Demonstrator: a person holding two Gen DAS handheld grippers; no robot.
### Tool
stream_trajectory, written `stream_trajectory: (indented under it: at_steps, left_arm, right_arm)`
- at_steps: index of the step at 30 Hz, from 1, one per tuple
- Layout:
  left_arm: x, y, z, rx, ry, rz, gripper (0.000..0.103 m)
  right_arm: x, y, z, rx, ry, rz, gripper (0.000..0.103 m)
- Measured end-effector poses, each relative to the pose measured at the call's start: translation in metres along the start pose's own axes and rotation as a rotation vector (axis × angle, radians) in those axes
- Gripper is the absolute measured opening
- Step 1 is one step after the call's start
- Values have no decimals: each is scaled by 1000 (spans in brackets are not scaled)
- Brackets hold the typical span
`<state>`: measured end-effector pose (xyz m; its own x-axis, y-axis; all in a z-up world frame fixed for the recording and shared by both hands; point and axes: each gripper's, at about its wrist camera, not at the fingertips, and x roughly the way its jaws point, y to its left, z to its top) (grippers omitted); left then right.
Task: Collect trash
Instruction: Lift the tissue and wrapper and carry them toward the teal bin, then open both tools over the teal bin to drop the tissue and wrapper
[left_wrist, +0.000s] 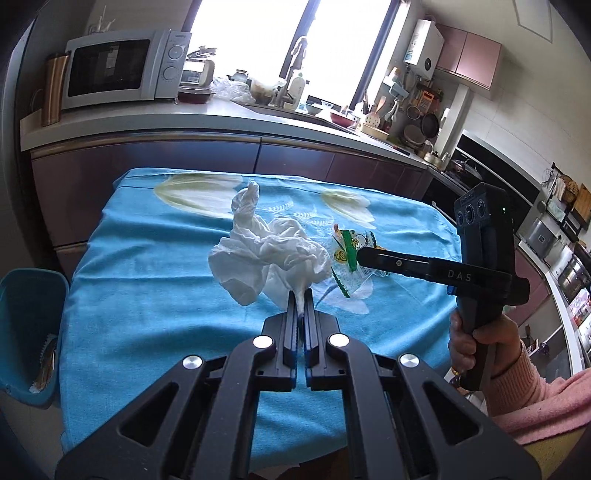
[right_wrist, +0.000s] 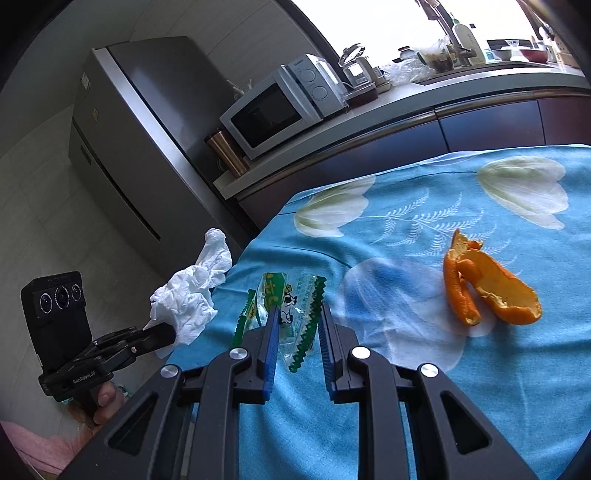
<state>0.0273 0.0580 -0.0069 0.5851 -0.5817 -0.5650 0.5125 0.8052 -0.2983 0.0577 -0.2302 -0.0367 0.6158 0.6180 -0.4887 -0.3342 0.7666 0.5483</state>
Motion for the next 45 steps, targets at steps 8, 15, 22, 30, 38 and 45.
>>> stream_trajectory:
  at_steps: [8,15,22,30,38,45]
  left_arm:
    - [-28,34,-3,-74,-48,80,3]
    - [-54,58,-7,-121,-88,148,3]
    - [-78,82,-13,-172,-125,215,3]
    - [-104,115,-22,-232,-154,305,3]
    - [-115,143,-30,-270,-152,382,3]
    - [-112,169,-35,-310,-130,419,3]
  right_arm:
    - [33,36,10,-74,58,55,19]
    - [62,65,17,-136,102,104,19]
    - [91,93,22,-189,147,147,20]
    - [120,121,23,-250,192,185,20]
    - [147,143,28,-288,237,214,20]
    - [173,162,31,-334,277,214,20]
